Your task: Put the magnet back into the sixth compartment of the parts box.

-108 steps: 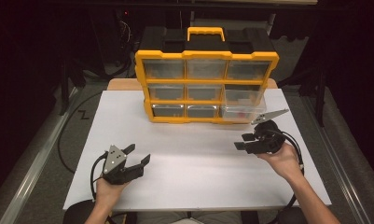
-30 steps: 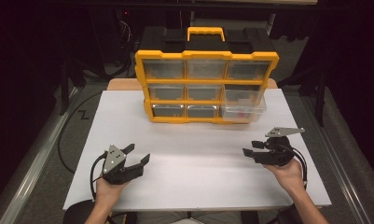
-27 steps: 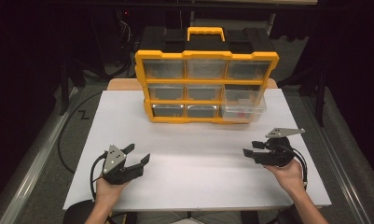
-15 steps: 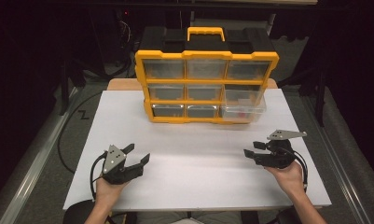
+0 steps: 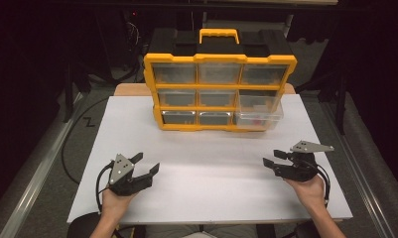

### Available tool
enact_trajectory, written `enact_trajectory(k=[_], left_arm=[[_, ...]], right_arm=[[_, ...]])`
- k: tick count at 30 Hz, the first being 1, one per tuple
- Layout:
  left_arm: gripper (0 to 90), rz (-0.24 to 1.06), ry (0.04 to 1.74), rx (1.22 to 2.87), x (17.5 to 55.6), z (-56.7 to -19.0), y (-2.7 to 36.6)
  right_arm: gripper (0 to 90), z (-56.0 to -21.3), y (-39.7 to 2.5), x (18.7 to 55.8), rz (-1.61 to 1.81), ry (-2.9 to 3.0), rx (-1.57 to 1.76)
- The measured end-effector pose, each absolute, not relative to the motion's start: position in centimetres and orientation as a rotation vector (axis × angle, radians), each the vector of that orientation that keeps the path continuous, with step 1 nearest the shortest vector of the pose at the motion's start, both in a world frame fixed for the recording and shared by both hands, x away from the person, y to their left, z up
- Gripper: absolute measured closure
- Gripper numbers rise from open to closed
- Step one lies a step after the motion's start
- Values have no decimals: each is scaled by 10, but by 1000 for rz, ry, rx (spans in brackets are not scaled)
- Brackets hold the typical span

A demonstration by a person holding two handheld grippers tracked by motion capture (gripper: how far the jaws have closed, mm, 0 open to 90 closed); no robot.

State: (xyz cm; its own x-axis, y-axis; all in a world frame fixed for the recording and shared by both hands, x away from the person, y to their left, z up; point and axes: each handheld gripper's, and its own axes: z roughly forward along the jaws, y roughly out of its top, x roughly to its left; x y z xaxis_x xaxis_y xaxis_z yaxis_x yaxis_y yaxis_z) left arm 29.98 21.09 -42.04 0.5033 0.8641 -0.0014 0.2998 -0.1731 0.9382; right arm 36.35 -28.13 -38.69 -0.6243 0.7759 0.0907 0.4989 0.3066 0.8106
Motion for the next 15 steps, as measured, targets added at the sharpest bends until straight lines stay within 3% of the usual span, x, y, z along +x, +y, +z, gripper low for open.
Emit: enact_trajectory(k=[15], left_arm=[[317,690,992,1722,299,-420,211]], right_arm=[[372,-407,-303,352,1340,2141,1143]])
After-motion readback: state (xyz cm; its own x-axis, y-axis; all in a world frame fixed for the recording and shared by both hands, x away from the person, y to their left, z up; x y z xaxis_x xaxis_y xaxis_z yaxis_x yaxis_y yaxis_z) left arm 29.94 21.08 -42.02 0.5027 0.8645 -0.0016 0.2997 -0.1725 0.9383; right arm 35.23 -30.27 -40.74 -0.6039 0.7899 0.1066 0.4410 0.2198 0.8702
